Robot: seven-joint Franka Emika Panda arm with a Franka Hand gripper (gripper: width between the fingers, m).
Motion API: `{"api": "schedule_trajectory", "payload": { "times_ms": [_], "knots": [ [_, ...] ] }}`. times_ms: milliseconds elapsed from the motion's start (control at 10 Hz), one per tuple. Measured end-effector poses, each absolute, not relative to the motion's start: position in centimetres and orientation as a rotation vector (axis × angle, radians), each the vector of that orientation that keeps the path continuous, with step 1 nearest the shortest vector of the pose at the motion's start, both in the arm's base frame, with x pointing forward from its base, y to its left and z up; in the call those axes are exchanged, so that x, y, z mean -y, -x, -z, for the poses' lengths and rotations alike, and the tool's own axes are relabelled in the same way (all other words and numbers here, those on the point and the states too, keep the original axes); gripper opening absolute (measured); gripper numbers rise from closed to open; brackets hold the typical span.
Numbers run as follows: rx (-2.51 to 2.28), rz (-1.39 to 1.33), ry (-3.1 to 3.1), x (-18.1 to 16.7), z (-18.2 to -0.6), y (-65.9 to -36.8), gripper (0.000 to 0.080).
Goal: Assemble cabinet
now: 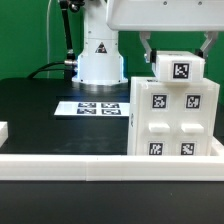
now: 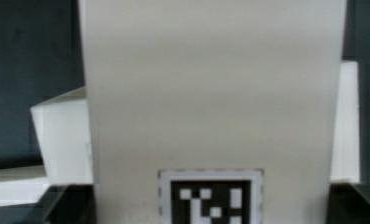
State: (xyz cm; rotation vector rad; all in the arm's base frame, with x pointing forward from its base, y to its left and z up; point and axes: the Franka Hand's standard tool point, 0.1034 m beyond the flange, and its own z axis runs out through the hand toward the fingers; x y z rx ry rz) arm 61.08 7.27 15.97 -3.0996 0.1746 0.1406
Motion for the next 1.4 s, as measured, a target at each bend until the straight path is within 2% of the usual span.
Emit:
{"api": "schedule_trajectory", "payload": {
  "times_ms": [1100,1400],
  "knots": [
    [-0.270,-0.094,3.093,-7.08,-16.01,-61.31,0.0560],
    [-0.755,-0.102,3.020,-7.18,-15.99,-61.30,0.0560]
  ]
}}
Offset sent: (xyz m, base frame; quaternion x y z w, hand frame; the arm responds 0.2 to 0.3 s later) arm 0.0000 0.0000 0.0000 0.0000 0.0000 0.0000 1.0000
